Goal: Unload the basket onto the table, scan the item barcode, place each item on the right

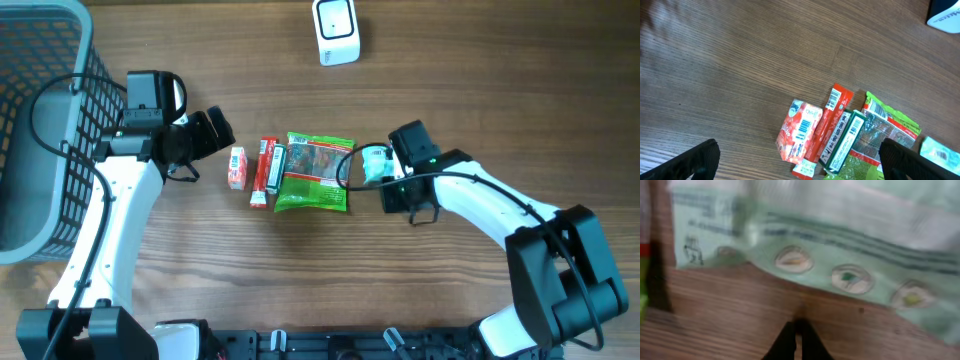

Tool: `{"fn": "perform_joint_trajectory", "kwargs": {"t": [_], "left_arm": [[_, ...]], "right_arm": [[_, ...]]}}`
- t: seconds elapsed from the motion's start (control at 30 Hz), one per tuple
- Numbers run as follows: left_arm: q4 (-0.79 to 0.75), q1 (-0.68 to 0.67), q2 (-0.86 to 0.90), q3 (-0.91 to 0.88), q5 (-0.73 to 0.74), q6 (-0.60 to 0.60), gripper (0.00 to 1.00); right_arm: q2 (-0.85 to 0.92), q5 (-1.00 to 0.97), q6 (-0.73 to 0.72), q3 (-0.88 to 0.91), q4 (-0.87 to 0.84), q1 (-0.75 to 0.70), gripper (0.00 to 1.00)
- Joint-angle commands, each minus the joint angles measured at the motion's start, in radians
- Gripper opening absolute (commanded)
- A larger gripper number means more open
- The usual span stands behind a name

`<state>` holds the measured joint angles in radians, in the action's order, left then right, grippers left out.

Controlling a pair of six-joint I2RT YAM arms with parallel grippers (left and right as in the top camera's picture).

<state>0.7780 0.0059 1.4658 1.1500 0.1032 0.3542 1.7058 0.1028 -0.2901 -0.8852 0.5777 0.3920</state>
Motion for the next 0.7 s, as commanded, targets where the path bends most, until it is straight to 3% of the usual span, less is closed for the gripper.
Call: {"fn": "perform_joint_trajectory", "kwargs": {"t": [0.0, 0.17, 0.4, 0.67], "left_arm": [[-0.003, 0.003, -0.013, -0.007, 0.008, 0.002, 1.0], [-0.002, 0.003, -0.013, -0.007, 0.008, 0.002, 1.0], [-0.003, 0.003, -0.013, -0.007, 0.008, 0.002, 1.0], [-0.003, 0.003, -0.013, -0.007, 0.008, 0.002, 1.0]], "right_arm": [[-0.03, -0.08, 0.003, -0.072, 0.09, -0.034, 0.1], [-0.098, 0.084, 0.066, -0.171, 0.117, -0.04, 0.2], [-0.054, 0.116, 0.054, -0.122, -0.091, -0.038, 0.13], [0.113, 0.034, 0.055, -0.059, -0.143, -0.039, 0.09]]}}
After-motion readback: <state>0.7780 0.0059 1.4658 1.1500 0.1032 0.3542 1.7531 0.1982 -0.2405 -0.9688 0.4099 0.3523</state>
